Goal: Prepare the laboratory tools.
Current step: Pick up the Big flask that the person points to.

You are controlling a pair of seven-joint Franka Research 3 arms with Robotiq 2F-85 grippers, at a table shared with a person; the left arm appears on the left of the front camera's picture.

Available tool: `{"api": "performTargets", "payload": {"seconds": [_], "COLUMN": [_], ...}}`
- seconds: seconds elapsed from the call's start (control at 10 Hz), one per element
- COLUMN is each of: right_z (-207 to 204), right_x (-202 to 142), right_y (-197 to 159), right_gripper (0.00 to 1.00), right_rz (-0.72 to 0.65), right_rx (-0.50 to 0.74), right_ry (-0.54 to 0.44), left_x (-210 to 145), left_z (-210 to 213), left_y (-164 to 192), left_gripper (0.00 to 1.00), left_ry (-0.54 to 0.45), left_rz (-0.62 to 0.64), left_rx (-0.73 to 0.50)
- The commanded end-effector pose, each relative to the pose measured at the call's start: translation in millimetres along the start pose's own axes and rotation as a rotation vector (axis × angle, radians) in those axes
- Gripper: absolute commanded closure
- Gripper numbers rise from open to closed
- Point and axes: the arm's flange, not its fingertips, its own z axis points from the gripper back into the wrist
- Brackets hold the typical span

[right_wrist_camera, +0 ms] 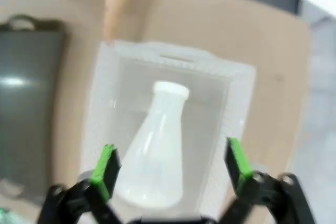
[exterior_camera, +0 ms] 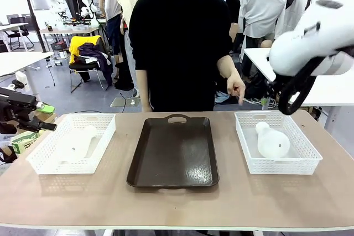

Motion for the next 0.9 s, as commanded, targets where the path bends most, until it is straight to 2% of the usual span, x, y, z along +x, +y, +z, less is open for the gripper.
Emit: {"api": "performTargets", "payload": {"seconds": [0.0,0.7,0.8], "right_z": [-15.6,-82.0,-88.4], "right_x": [26.3,27.2,25.7], "right_y": [13.2,19.9,19.6], "right_gripper": [0.0,0.0,0.0], "right_rz": [-0.031,-0.107,-0.11], "right_rx": [-0.024,0.02,0.015], "right_ry": [0.124,0.309,0.309], "left_x": [2.1,2.1,2.1], "left_z": [3.2,3.2,3.2], "left_y": [-1.4,-1.4,-1.4], "left_gripper": [0.0,0.0,0.0], "left_ry": [-0.008,-0.008,-0.008], "left_rz": [-0.002,-0.002,-0.002], "left_rx": [-0.016,-0.016,-0.016]}}
